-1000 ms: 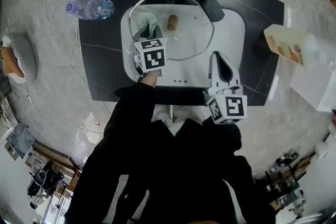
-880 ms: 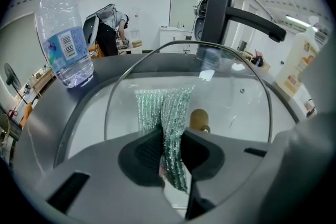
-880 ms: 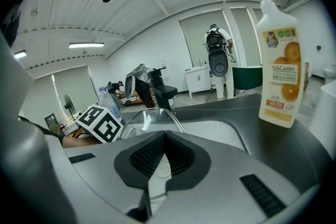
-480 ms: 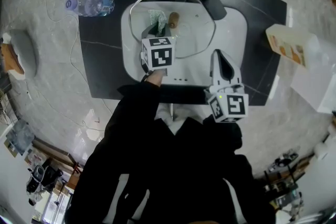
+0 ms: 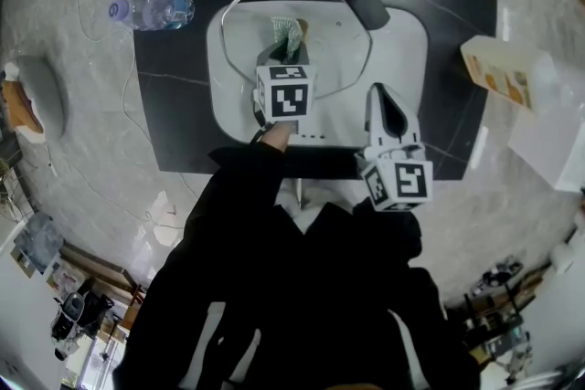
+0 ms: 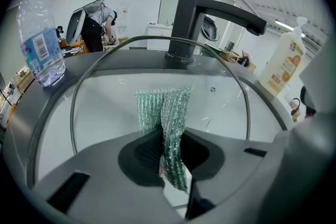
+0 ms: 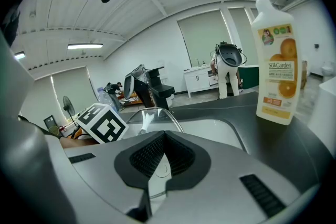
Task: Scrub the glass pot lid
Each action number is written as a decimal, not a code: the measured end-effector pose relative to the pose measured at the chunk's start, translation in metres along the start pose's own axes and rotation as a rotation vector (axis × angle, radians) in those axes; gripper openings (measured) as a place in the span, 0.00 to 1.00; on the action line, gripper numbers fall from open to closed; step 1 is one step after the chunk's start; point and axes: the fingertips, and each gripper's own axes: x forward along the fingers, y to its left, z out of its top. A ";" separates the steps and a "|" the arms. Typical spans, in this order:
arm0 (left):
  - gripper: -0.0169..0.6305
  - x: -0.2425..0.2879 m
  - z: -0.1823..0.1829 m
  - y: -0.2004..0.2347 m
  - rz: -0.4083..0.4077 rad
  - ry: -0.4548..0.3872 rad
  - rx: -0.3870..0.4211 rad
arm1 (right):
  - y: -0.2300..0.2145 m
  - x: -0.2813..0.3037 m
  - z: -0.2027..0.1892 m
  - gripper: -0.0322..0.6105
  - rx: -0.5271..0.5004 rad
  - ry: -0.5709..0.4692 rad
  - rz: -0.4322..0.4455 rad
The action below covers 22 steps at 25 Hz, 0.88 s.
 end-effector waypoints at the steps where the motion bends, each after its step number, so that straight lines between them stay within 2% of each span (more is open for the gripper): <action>1: 0.13 0.000 0.000 -0.002 -0.003 0.002 0.002 | -0.001 -0.001 0.000 0.05 0.000 -0.001 -0.002; 7: 0.13 -0.001 0.000 -0.006 -0.003 0.010 0.005 | -0.005 -0.006 0.001 0.05 0.001 -0.007 -0.014; 14: 0.13 0.001 -0.003 -0.029 -0.041 0.017 0.026 | -0.006 -0.011 0.000 0.05 0.009 -0.008 -0.019; 17: 0.13 0.004 -0.007 -0.050 -0.087 0.035 0.055 | -0.009 -0.013 0.001 0.05 0.010 -0.011 -0.026; 22: 0.13 0.006 -0.014 -0.074 -0.113 0.054 0.102 | -0.013 -0.016 0.002 0.05 0.010 -0.017 -0.037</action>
